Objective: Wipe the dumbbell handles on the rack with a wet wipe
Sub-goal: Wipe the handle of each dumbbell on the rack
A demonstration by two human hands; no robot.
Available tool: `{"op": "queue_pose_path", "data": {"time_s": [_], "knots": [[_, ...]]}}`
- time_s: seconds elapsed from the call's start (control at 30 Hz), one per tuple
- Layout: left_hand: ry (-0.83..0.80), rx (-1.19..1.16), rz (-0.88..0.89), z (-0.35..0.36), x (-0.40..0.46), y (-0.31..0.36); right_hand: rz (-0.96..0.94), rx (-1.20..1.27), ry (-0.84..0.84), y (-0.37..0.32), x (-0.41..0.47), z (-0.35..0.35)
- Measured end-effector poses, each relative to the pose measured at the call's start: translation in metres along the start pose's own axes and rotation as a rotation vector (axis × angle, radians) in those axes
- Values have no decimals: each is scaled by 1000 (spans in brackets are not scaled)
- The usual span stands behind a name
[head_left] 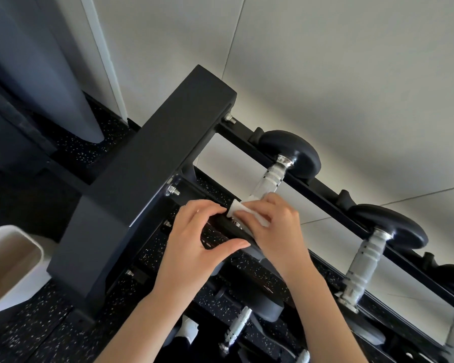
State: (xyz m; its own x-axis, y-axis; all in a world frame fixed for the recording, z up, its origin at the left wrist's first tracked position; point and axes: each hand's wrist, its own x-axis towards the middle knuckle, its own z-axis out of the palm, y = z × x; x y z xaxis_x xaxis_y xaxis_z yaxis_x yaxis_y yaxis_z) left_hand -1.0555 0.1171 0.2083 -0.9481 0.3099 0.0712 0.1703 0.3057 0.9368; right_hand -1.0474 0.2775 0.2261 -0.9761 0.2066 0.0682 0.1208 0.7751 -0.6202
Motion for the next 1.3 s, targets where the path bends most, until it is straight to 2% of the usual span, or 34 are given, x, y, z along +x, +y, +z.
{"op": "queue_pose_path", "data": {"time_s": [0.17, 0.23, 0.4, 0.67, 0.77, 0.9, 1.0, 1.17, 1.3], "knots": [[25, -30, -25, 0, 1, -3, 11, -152, -294, 3, 3, -11], [19, -37, -20, -1, 2, -5, 35, -218, -311, -1, 9, -11], [15, -57, -41, 0, 3, -7, 50, -412, -261, -11, 20, -9], [22, -35, -16, -1, 4, -10, 175, -347, -105, -8, 55, -23], [18, -28, -17, -2, 4, -10, 188, -358, 10, -2, 65, -25], [6, -11, -18, -2, 5, -10, 144, -372, 255, 3, 66, -17], [-16, -5, -19, -4, 6, -10, 110, -285, 336, 3, 58, -10], [-36, 35, -6, -5, 7, -10, 88, -125, 242, -5, 33, -5], [-84, 88, 13, -10, 10, -10, 169, 42, 90, -14, 4, -1]]}}
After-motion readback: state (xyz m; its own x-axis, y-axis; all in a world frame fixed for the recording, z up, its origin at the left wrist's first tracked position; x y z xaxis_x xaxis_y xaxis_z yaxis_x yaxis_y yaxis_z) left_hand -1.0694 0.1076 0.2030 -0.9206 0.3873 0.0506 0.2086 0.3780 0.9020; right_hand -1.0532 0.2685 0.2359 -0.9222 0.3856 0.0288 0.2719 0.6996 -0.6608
